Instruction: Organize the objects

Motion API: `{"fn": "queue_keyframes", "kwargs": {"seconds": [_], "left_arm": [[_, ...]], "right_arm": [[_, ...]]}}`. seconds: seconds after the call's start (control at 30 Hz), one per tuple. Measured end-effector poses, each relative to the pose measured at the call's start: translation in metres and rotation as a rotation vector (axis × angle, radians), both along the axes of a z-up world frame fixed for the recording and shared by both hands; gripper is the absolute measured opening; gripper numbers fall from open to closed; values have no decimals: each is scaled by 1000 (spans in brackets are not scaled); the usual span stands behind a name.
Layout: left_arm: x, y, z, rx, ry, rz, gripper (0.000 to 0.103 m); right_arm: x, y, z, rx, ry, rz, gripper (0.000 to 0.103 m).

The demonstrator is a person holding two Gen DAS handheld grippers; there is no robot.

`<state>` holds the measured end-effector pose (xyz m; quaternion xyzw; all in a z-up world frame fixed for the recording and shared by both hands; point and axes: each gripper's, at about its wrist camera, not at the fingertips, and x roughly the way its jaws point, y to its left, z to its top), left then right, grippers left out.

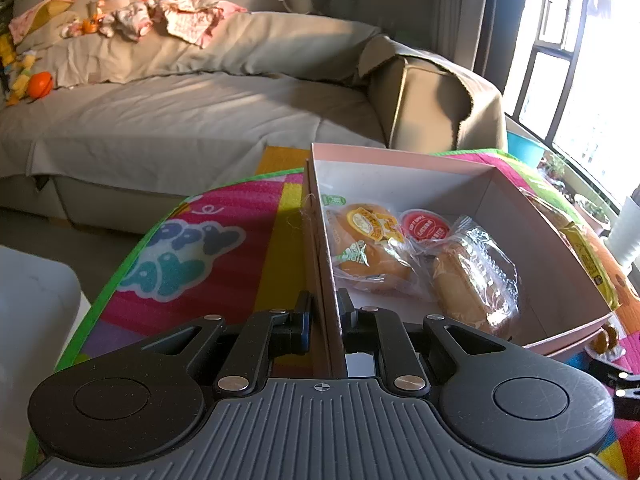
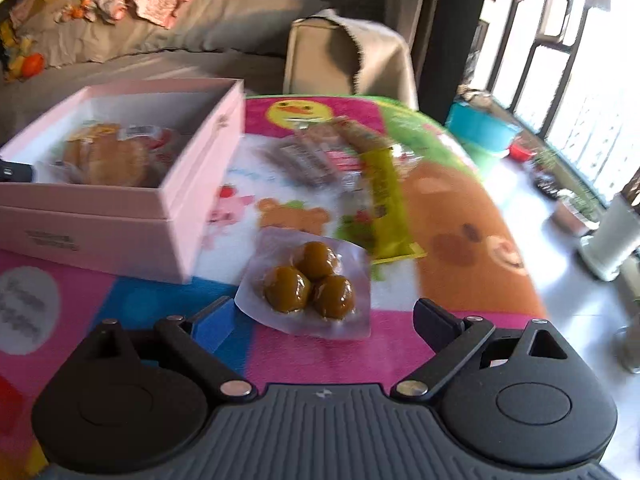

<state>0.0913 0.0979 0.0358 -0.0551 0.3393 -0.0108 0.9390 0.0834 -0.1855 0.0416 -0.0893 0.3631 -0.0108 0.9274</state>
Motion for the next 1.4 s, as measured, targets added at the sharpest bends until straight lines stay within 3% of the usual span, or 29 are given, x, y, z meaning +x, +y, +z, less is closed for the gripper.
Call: {"fn": "queue_keyframes", "kwargs": {"seconds": [0.2, 0.37, 0.53, 0.7, 0.77, 0.83, 1.1, 1.27, 1.4], "left_arm": [[0, 0, 0, 0, 0, 0, 15], [0, 0, 0, 0, 0, 0, 15], [0, 0, 0, 0, 0, 0, 15], [0, -1, 0, 0, 1, 1, 15], [0, -1, 0, 0, 1, 0, 15], [0, -1, 0, -1, 0, 1, 15], [0, -2, 0, -2, 0, 1, 15], [0, -1, 0, -2, 0, 2, 15], [0, -2, 1, -4, 0, 1, 15]], "right_arm": [[0, -19, 0, -1, -2, -58, 95], [3, -38, 1, 186, 43, -49, 95], [20, -30, -1, 97, 36, 1, 95], [43, -27, -3, 130, 49, 36, 95], [44, -27, -3, 155, 53, 44, 89], [39, -26, -1, 169, 50, 64, 79], [-7, -29, 2, 178, 77, 127, 79], [-37, -25, 5, 119, 88, 220, 79], [-34, -29, 4, 131, 90, 199, 88]]}}
